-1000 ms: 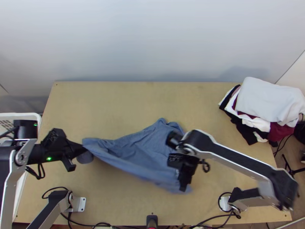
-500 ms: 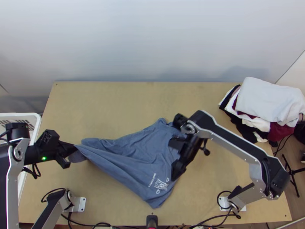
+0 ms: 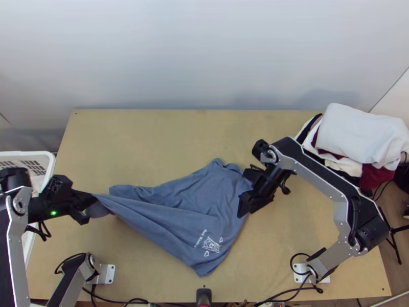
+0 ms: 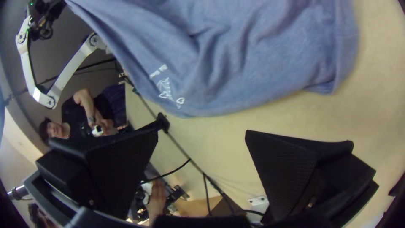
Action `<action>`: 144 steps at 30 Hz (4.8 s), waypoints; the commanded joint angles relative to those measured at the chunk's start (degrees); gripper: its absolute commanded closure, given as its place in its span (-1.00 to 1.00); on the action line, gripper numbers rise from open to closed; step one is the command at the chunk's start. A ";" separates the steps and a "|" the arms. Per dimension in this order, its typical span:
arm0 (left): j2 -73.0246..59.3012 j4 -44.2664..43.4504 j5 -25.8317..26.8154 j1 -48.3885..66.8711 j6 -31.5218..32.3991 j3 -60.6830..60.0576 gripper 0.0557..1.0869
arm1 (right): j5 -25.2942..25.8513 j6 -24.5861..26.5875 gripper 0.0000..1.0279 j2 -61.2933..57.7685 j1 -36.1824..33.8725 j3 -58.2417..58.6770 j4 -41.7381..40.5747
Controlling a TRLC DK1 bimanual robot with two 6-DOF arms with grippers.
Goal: Fold the t-shirt
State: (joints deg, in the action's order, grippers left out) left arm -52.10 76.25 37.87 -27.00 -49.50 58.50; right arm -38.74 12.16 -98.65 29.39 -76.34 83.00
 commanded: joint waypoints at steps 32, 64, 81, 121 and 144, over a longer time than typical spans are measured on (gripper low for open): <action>-22.08 -9.80 -14.49 13.38 1.95 8.82 -0.85 | 22.75 -4.34 -0.74 -13.85 -5.48 -10.85 -17.52; -46.17 -10.24 -14.49 8.55 -2.18 15.15 -0.37 | 25.03 -0.12 0.94 -17.63 -4.07 -15.07 -22.18; -45.37 -10.68 -15.89 15.14 -4.91 7.33 -0.36 | 25.03 0.05 0.94 -16.31 -3.02 -15.25 -22.36; -28.94 -19.91 -5.35 6.09 26.56 36.16 0.79 | 24.85 -0.65 0.94 -0.23 -5.92 -37.92 -16.91; 15.09 4.79 -6.40 10.13 6.60 2.41 0.72 | 18.97 4.10 0.94 23.50 -4.07 -2.33 -7.24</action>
State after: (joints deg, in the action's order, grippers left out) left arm -48.51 71.55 32.40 -24.25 -35.35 74.85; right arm -19.16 14.24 -79.29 23.57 -93.97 74.70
